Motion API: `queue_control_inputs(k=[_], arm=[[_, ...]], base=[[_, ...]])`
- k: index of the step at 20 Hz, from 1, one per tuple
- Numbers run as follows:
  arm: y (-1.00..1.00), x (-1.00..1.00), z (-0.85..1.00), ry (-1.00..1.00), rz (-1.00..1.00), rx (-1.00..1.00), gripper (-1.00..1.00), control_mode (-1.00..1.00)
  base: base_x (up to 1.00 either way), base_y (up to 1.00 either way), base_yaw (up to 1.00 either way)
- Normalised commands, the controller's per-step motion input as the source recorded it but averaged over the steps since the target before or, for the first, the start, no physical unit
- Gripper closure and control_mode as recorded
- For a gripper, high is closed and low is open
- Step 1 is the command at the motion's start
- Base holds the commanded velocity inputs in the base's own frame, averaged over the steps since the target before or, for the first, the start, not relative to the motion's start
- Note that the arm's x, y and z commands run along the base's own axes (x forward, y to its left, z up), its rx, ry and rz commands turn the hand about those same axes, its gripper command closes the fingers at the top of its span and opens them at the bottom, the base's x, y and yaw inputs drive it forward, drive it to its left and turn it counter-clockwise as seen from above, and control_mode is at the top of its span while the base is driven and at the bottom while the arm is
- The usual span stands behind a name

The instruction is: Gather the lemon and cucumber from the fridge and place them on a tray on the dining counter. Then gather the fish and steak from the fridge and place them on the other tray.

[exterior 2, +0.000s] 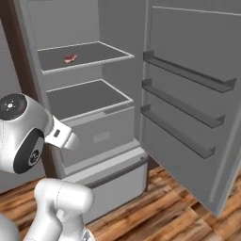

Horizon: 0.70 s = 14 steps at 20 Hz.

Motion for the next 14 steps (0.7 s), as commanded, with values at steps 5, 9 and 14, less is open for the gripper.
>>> queue_control_inputs(k=[5,9,14], arm=[[0.0,0.0,0.0,0.0,0.0,0.0,-1.0,1.0],[0.0,0.0,0.0,0.0,0.0,0.0,-1.0,1.0],[0.0,0.0,0.0,0.0,0.0,0.0,-1.0,1.0]], base=[[0.51,-0.21,0.31],[0.5,-0.2,0.3],[0.48,-0.19,0.31]])
